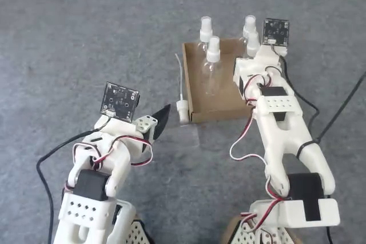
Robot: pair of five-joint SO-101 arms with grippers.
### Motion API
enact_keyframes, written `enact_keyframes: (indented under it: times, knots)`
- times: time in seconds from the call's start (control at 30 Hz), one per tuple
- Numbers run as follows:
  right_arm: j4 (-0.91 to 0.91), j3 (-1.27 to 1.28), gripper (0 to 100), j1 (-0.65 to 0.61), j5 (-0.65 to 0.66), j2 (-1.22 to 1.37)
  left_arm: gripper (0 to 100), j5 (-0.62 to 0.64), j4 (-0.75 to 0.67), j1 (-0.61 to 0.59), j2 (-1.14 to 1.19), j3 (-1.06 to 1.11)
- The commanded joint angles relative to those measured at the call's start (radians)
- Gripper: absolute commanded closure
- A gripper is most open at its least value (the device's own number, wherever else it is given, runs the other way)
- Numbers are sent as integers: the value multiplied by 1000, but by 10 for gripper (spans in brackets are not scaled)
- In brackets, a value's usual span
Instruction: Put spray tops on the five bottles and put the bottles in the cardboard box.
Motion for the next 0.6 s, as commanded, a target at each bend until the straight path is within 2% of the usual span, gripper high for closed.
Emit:
enact_keyframes:
  times: [0.0,0.33,0.47,0.57]
  knots:
    - [-21,-2,764,-7,-6,-16,761,6,-26,-3,-14,-8]
    - [-10,-46,714,1,0,-33,761,6,-26,-8,-14,-8]
    - [85,-44,714,-8,2,-130,761,2,-48,-91,-14,-44]
    - [202,-29,714,-35,34,-219,761,-9,-86,-206,-9,-68]
